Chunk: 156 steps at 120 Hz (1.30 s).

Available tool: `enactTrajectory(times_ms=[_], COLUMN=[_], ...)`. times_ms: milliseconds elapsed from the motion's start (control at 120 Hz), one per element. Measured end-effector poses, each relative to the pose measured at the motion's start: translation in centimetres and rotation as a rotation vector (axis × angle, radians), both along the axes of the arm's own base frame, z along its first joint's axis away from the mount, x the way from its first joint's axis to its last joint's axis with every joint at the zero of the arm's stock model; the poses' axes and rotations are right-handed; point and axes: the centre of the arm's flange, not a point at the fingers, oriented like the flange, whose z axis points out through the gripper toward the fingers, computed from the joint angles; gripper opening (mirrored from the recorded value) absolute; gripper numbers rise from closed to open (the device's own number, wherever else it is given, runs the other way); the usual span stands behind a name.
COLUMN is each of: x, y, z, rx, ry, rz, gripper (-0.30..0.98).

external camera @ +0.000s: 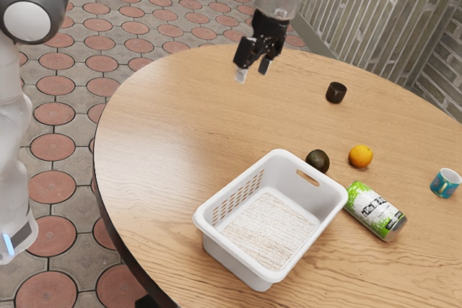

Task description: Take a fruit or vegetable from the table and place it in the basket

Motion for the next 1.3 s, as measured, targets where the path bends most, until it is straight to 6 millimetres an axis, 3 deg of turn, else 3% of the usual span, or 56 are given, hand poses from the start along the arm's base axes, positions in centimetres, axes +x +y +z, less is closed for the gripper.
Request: enactTrajectory(times_ms=[233,333,433,550,600,867,1017,1125,1200,1300], x=[-1.5,1.2,6.3,7.1,7.4,11.6,13.1,14.6,15.3,16.4], y=[-2.9,-3.6,-3.8,-8.2,-9.0,-8.7,-8.1,-8.3,-8.1,-5.0], z=[2.8,2.7,1.5,0.6,-0.1,-5.7,-7.3,-10.0,-10.9,-12.4], rx=[-0.013,0.069,0.140,0.139,0.137,0.146,0.145,0.126,0.124,0.106], ry=[-0.057,-0.086,-0.124,-0.149,-0.150,-0.142,-0.157,-0.152,-0.163,-0.169], rz=[-0.088,-0.216,-0.345,-0.569,-0.652,-1.022,-1.183,-1.298,-1.359,-1.384], gripper=[0.69,0.69,0.69,0.69,0.69,0.69,0.69,0.69,0.69,0.69])
